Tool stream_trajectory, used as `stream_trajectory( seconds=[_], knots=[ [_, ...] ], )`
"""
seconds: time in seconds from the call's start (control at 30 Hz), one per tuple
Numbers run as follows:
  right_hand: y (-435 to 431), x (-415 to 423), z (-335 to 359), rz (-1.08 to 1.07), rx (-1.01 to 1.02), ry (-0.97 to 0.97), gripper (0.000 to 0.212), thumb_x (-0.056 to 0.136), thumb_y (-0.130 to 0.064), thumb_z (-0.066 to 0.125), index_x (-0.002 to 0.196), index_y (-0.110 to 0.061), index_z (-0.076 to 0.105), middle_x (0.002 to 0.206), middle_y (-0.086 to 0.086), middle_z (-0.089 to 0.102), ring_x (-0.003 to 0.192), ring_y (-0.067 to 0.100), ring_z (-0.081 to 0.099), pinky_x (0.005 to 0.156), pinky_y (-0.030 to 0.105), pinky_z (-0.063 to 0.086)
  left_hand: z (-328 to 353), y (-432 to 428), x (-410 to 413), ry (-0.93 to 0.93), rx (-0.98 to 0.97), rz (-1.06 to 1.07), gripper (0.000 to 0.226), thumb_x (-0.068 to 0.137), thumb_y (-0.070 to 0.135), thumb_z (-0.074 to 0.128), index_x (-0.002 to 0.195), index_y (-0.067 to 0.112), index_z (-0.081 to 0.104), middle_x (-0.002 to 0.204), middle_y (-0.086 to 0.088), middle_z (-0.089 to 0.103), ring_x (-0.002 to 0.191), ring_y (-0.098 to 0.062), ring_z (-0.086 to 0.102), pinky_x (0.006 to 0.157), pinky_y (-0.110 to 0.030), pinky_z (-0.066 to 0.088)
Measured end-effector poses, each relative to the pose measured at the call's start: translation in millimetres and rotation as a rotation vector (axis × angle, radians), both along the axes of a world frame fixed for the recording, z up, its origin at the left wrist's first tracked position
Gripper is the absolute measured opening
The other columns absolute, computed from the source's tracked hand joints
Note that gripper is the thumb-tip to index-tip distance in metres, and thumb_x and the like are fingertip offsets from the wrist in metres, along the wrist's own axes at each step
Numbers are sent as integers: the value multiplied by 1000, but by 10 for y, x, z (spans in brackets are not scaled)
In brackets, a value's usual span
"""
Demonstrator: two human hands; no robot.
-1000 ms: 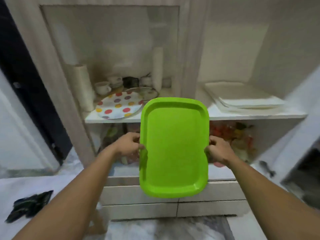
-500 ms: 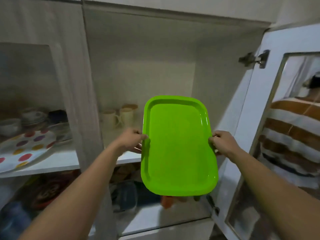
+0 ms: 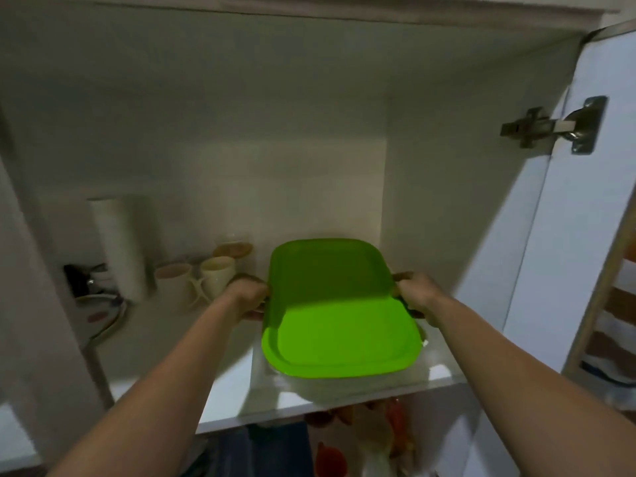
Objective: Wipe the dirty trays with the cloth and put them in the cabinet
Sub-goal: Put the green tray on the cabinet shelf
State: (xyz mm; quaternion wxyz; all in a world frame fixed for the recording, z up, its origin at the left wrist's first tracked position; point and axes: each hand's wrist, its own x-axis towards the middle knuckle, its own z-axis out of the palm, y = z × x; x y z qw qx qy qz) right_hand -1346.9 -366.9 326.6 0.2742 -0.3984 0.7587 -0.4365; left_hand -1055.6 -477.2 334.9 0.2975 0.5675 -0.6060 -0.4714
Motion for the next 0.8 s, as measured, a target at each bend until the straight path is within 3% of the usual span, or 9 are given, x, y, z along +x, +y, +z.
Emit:
stream_trajectory(
  seconds=[0.1,0.17,0.27,0.33,0.4,0.5,0.6,0.67,0.8],
  knots=[
    [-301,-119,-65,-8,11,-49,19,86,-4,57,93,-6,75,77,16,63,62,24,56,57,31,46,-126,-274,-122,-29,13,4,14,94,-1,51,101,0,63,91,-20,63,70,-28,61,67,-38,57],
    [-498,-203,-92,-7,54,-3,11,85,-4,56,87,-8,66,78,17,58,66,25,55,60,35,45,-170,-430,-188,-83,17,28,13,92,-1,55,99,-4,65,91,-23,65,72,-31,62,80,-47,57],
    [-657,-280,-176,35,150,150,13,94,-11,55,83,-11,61,84,12,59,74,23,57,67,32,52,-244,-564,-242,-160,49,52,8,90,0,58,86,-2,65,83,-20,66,63,-27,63,64,-39,59],
    [-710,-324,-241,27,170,208,26,93,-13,54,67,-11,54,72,11,55,59,21,52,47,25,40,-298,-614,-257,-190,85,73,11,89,2,58,80,2,63,76,-15,67,59,-23,64,52,-32,58],
    [-739,-341,-271,43,197,259,25,92,-14,52,67,-10,52,76,14,58,62,22,55,41,23,35,-346,-643,-258,-201,79,111,13,89,5,60,77,3,63,76,-16,68,62,-25,66,58,-37,61],
    [-756,-330,-281,133,252,343,18,93,-18,54,92,-6,67,107,19,69,80,25,63,50,21,42,-363,-603,-272,-261,45,159,16,86,7,63,71,3,60,76,-20,68,71,-32,69,70,-47,62],
    [-696,-322,-318,182,207,383,29,90,-21,64,118,-17,72,128,12,67,99,26,68,71,16,52,-311,-490,-298,-350,30,153,10,81,6,62,72,2,64,74,-19,72,71,-31,73,60,-39,63],
    [-639,-316,-296,179,182,464,30,89,-25,64,117,-19,73,131,10,66,115,28,65,90,24,53,-236,-375,-285,-405,-19,186,14,78,12,63,82,2,71,78,-15,75,71,-28,75,64,-37,63],
    [-533,-130,-127,169,83,564,31,89,-30,56,115,-22,70,130,9,66,119,32,61,99,35,52,-85,-63,-151,-465,-247,217,35,85,32,58,111,15,72,112,-12,72,103,-34,69,90,-44,58]
  ],
)
